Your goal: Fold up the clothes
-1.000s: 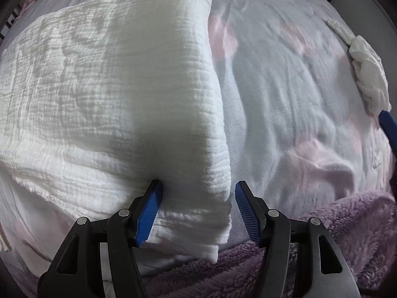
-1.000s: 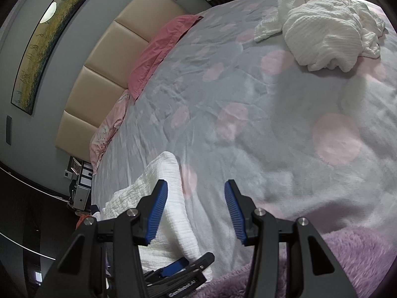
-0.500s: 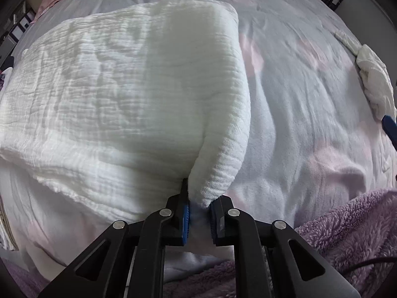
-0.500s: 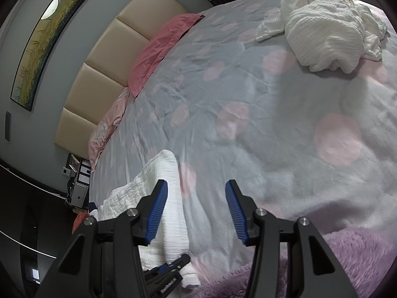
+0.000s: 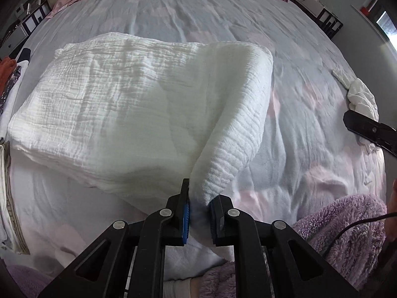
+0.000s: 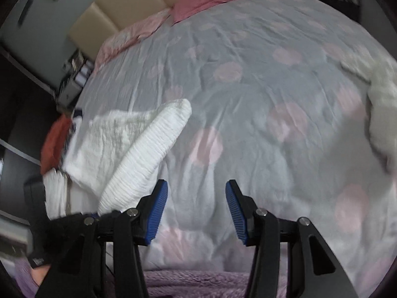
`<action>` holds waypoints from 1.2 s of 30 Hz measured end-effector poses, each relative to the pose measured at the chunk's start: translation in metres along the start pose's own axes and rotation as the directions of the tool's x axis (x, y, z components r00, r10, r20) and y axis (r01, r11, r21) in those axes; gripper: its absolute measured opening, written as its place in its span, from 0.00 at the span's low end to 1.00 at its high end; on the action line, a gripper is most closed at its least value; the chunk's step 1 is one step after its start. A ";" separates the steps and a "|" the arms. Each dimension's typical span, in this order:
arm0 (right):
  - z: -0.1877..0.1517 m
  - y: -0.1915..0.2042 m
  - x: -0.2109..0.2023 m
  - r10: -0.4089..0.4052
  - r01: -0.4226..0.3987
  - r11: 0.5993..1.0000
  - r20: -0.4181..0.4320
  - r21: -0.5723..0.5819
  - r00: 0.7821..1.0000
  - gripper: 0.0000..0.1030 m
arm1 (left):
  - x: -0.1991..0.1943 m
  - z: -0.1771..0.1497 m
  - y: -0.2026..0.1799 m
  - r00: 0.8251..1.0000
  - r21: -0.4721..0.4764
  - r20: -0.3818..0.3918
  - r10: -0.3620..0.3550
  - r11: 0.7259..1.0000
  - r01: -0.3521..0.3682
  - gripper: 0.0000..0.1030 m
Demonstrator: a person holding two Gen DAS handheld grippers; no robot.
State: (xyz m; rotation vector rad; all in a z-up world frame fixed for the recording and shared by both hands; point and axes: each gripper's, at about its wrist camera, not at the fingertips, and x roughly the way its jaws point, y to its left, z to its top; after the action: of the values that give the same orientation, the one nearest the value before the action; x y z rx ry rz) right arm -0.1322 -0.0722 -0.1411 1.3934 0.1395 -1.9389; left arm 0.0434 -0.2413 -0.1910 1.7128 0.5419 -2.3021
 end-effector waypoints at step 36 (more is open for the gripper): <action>-0.016 0.121 0.124 -0.177 0.396 -0.428 0.505 -0.812 0.845 0.09 | -0.032 0.017 0.027 0.986 0.038 0.020 -0.164 0.986 0.164 0.13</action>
State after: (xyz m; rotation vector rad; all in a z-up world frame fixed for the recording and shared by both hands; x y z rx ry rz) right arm -0.0636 -0.2137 -0.2154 -0.1798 1.8829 -1.2297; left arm 0.0489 -0.2741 -0.1605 1.7147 0.6640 -2.4548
